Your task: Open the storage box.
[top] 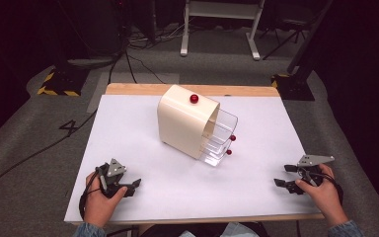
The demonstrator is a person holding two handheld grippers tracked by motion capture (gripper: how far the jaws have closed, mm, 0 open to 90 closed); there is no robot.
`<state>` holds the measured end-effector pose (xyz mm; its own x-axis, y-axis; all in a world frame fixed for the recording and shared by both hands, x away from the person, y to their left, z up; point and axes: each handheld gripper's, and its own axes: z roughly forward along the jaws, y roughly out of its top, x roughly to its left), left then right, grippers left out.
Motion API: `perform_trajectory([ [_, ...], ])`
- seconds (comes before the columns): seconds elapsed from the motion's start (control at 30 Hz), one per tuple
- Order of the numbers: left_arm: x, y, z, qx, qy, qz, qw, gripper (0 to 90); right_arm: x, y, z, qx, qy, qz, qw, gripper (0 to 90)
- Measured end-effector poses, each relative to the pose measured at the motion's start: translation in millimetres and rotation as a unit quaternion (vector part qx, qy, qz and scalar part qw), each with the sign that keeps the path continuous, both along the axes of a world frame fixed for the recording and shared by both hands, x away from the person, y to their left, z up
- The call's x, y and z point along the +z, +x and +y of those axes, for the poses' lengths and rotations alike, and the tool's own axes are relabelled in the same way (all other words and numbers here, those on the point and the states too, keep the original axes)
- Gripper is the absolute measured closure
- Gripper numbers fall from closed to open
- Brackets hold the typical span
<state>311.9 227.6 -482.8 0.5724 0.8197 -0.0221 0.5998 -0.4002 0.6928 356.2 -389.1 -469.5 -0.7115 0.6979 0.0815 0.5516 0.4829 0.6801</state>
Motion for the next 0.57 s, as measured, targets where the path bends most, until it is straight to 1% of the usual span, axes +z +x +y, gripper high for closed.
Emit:
perform_trajectory([
  [0.03,-0.1,-0.1,0.0,0.0,0.0,0.0,1.0,24.0,-5.4,-3.0,-1.7,0.003,0.008,-0.009,0.9999,13.5],
  [0.07,-0.1,-0.1,0.0,0.0,0.0,0.0,1.0,24.0,-5.4,-3.0,-1.7,0.003,0.008,-0.009,0.9999,13.5],
  [0.1,-0.2,-0.2,-0.2,0.0,-0.001,0.0,1.0,24.0,-8.8,-6.9,-1.4,0.012,0.002,-0.029,0.9995,12.6],
  [0.13,-0.3,-0.4,-0.3,0.001,-0.002,0.0,1.0,24.0,-10.8,-9.1,-1.0,0.02,-0.003,-0.042,0.9989,11.4],
  [0.2,-0.4,-0.5,-0.3,0.0,-0.002,0.0,1.0,24.1,-12.5,-12.1,1.0,0.021,-0.013,-0.057,0.998,11.0],
  [0.3,-0.4,-0.6,-0.3,0.001,-0.002,-0.001,1.0,24.0,-13.3,-13.0,1.0,0.02,-0.014,-0.062,0.9978,10.9],
  [0.43,-0.5,-0.6,-0.3,0.001,-0.002,-0.001,1.0,24.0,-13.5,-12.4,0.7,0.02,-0.012,-0.06,0.9979,10.9],
  [0.57,-0.4,-0.6,-0.3,0.001,-0.003,0.0,1.0,24.0,-14.0,-13.2,0.6,0.02,-0.011,-0.064,0.9977,11.0],
])
